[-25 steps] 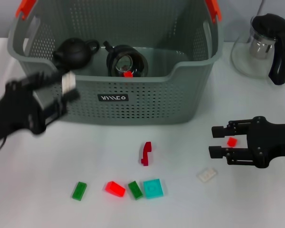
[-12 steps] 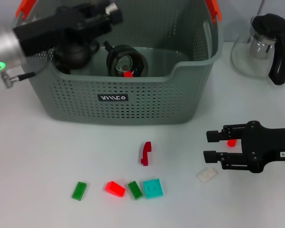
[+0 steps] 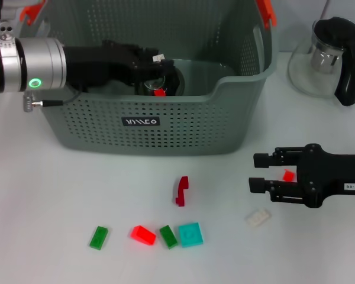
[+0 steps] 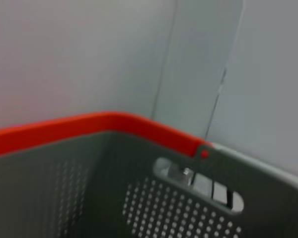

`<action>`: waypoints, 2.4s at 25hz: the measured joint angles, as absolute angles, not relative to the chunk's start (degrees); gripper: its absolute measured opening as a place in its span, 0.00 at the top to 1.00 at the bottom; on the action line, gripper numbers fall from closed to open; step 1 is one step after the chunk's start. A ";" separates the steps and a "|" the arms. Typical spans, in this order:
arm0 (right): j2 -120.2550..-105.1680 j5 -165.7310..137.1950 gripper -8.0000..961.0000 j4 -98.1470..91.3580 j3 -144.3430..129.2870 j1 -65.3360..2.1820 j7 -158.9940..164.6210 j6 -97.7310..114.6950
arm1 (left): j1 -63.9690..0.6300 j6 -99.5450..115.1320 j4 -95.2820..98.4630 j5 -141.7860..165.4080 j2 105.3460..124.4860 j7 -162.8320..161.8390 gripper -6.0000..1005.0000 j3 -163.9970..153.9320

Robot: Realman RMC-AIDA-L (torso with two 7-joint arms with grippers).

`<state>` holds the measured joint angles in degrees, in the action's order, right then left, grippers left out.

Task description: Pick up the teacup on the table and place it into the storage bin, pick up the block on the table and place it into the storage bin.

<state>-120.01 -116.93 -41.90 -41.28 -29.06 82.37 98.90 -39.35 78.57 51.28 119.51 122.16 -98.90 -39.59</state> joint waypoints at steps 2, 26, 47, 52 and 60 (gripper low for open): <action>-120.01 -115.96 0.38 -40.83 -41.21 -29.10 80.38 99.43 | -39.36 78.26 51.37 120.26 122.17 -99.71 0.54 -39.65; -119.89 -114.69 0.38 -37.71 -41.13 -29.34 75.66 101.20 | -39.49 76.47 52.01 119.58 123.13 -101.73 0.43 -40.42; -119.89 -114.74 0.38 -37.78 -41.05 -29.54 76.78 100.89 | -20.40 108.80 44.47 123.94 124.74 -63.12 0.18 -17.68; -119.74 -114.87 0.38 -37.85 -41.04 -29.61 77.72 100.31 | -19.79 105.84 38.60 134.90 124.76 -47.97 0.19 -15.82; -119.44 -114.75 0.38 -37.86 -41.04 -29.55 78.36 100.10 | -18.85 98.23 35.52 138.72 124.78 -40.46 0.19 -13.53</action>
<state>-119.44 -114.75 -37.86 -41.04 -29.55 78.36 100.10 -18.85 98.23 35.52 138.72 124.78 -40.46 -13.53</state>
